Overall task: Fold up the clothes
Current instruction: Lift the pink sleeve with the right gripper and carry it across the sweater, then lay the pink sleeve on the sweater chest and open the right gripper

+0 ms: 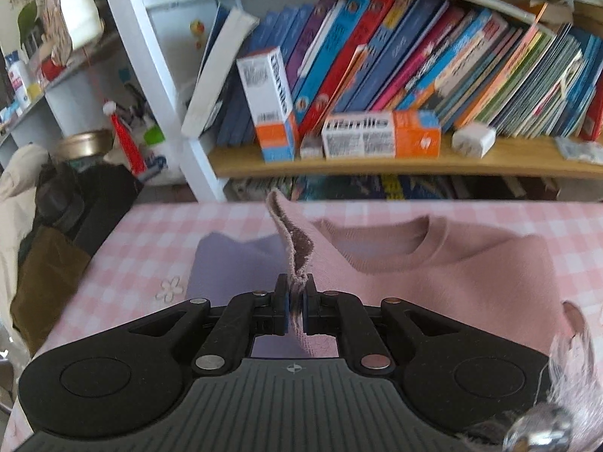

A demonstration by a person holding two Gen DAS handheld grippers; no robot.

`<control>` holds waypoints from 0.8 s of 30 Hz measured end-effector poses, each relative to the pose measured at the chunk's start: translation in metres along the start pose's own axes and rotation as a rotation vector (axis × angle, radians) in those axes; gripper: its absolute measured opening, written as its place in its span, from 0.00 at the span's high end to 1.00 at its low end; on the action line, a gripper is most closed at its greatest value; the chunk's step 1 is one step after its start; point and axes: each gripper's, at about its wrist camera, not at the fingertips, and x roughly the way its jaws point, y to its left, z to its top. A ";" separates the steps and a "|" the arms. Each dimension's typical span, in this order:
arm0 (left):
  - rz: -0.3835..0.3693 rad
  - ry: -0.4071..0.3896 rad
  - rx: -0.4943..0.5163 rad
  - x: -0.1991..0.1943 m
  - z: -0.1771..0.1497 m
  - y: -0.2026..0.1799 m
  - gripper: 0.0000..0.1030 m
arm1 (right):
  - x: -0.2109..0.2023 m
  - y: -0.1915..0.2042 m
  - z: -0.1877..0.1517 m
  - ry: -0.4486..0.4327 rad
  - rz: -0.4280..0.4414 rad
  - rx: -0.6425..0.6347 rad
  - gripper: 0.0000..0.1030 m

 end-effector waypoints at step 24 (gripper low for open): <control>-0.073 0.008 0.016 0.017 0.011 -0.028 0.10 | -0.094 -0.044 -0.061 0.001 0.022 -0.099 0.22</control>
